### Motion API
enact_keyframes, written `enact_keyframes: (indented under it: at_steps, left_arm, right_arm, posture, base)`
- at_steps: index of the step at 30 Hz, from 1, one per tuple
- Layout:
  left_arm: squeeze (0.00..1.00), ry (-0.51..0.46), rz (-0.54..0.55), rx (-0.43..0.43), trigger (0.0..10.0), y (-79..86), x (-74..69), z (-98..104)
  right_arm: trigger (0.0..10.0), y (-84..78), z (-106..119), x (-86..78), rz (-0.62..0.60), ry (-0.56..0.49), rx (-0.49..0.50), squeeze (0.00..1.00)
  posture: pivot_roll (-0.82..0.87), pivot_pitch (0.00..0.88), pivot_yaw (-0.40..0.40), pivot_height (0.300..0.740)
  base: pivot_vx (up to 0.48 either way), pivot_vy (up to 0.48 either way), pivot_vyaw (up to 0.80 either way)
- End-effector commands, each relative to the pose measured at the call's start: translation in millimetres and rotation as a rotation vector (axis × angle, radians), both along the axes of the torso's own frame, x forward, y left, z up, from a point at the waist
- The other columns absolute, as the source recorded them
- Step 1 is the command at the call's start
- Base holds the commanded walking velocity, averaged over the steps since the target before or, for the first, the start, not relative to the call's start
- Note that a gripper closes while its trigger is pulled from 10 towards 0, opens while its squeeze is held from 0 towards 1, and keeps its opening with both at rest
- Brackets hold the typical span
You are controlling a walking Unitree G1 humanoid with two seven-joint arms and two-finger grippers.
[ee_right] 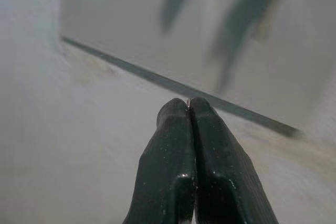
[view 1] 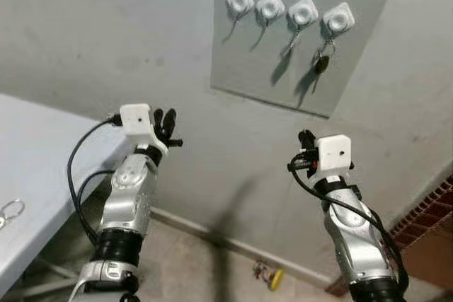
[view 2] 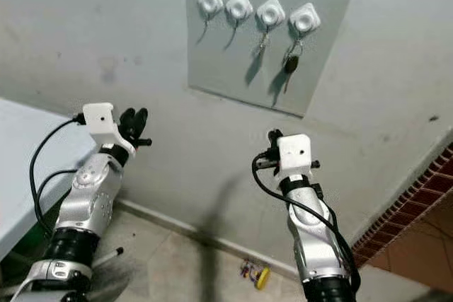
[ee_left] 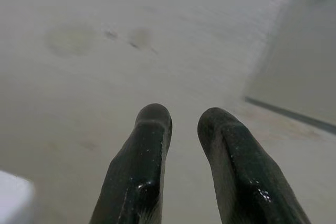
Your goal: Hang keys on a hook
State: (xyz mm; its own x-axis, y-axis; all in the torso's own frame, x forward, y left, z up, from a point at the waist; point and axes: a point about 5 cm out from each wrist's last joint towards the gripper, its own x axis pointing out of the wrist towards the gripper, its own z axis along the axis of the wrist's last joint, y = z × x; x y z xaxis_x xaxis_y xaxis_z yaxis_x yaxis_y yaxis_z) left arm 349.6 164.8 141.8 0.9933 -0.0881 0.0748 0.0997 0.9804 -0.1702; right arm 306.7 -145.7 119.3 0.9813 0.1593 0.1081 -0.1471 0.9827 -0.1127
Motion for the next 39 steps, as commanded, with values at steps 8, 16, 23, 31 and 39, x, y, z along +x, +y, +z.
enact_keyframes:
  at_steps: [8,16,23,31,39]
  left_arm:
    - [0.0,-0.051,0.004,0.012,10.0,-3.3,0.1,9]
    - [0.0,-0.164,-0.244,0.127,10.0,-35.0,3.7,38]
    - [0.0,-0.238,-0.372,0.181,10.0,-59.5,8.5,62]
    - [0.0,-0.275,-0.419,0.193,10.0,-67.2,13.4,76]
    - [0.0,-0.288,-0.433,0.195,10.0,-69.2,16.5,85]
  right_arm:
    - [10.0,4.4,6,1.5,0.048,-0.021,-0.016,0.0]
    - [10.0,18.0,19,4.1,0.253,-0.038,0.0,0.0]
    - [10.0,23.4,46,24.0,0.344,-0.09,0.003,0.0]
    - [10.0,34.8,87,45.5,0.433,-0.177,0.069,0.0]
    - [10.0,42.5,119,64.5,0.45,-0.237,0.098,0.0]
  posture:
    - [-0.08,0.0,-0.044,0.74]
    - [-0.08,0.0,-0.04,0.74]
    - [-0.08,0.0,-0.036,0.74]
    - [-0.09,0.0,-0.029,0.74]
    - [-0.08,0.005,-0.032,0.74]
  base:
    - [0.06,0.0,0.0]
    - [0.0,0.0,0.0]
    - [0.0,0.0,0.0]
    - [0.0,0.0,0.0]
    - [0.0,0.0,0.0]
